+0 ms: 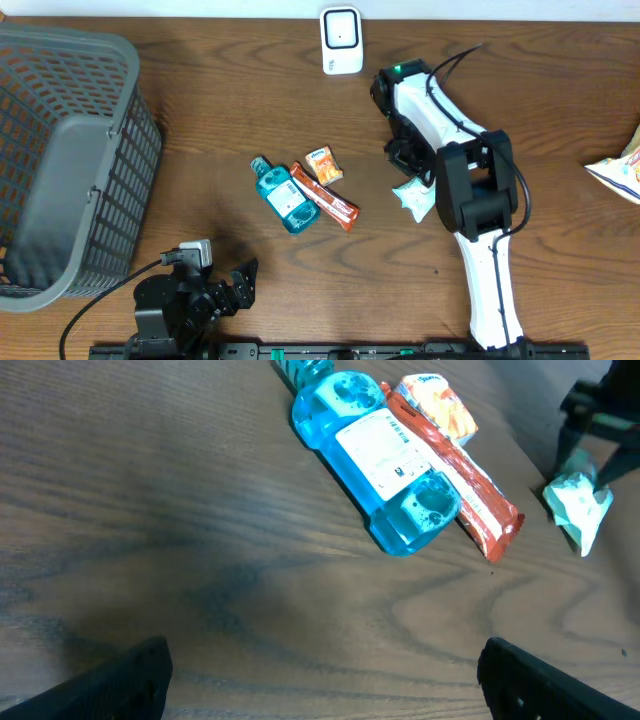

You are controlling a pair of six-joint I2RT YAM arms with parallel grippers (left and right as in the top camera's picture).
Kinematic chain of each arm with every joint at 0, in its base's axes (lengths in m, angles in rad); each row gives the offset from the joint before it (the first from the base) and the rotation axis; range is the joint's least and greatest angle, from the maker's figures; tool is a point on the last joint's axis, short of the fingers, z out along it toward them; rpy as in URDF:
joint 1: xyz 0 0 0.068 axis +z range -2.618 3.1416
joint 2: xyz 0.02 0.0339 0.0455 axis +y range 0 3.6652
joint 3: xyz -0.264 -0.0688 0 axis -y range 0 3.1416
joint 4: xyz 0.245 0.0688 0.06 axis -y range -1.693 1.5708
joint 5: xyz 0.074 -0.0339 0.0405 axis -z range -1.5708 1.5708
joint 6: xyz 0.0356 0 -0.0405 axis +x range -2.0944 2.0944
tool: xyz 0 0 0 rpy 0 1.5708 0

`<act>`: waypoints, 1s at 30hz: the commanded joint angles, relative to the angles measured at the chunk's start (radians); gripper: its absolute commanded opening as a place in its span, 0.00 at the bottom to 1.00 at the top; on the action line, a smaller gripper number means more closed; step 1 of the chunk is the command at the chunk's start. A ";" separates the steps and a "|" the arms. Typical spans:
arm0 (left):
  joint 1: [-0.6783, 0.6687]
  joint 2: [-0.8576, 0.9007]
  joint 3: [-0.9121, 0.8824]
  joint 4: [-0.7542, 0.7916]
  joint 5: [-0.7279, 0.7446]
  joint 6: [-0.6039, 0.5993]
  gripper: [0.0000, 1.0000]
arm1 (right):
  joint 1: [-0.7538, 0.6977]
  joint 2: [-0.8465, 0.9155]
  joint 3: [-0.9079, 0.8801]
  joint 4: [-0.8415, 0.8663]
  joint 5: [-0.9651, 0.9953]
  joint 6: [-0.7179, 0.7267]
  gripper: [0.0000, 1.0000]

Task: Scan the item barcode
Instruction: 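Grasp the mint-green wipes pack with the right gripper and lift it, then hold the wipes pack in front of the white scanner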

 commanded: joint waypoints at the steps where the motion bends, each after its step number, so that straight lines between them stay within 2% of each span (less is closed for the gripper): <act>1: 0.002 -0.004 0.005 -0.013 -0.006 -0.009 0.98 | 0.005 0.104 -0.020 -0.015 -0.018 -0.020 0.03; 5: 0.002 -0.004 0.005 -0.013 -0.006 -0.009 0.98 | 0.004 0.101 -0.016 -0.033 -0.050 -0.059 0.01; 9: 0.002 -0.004 0.005 -0.013 -0.006 -0.009 0.98 | -0.011 0.080 0.044 -0.037 -0.137 -0.195 0.01; 11: 0.002 -0.004 0.005 -0.013 -0.006 -0.009 0.98 | -0.021 0.058 0.098 -0.036 -0.243 -0.336 0.01; 16: 0.002 -0.004 0.005 -0.013 -0.006 -0.009 0.98 | -0.043 0.000 0.199 -0.040 -0.654 -0.845 0.01; 19: 0.002 -0.004 0.005 -0.013 -0.006 -0.009 0.98 | -0.048 -0.032 0.201 -0.078 -0.953 -1.275 0.01; 22: 0.002 -0.004 0.005 -0.013 -0.006 -0.009 0.98 | -0.052 -0.034 0.201 -0.138 -1.056 -1.449 0.01; 27: 0.002 -0.004 0.005 -0.013 -0.006 -0.009 0.98 | -0.048 -0.034 0.199 -0.137 -1.110 -1.514 0.01; 28: 0.002 -0.004 0.005 -0.013 -0.006 -0.009 0.98 | -0.048 -0.034 0.199 -0.137 -1.187 -1.614 0.01; 30: 0.002 -0.004 0.005 -0.013 -0.006 -0.009 0.98 | -0.049 -0.034 0.199 -0.137 -1.283 -1.711 0.01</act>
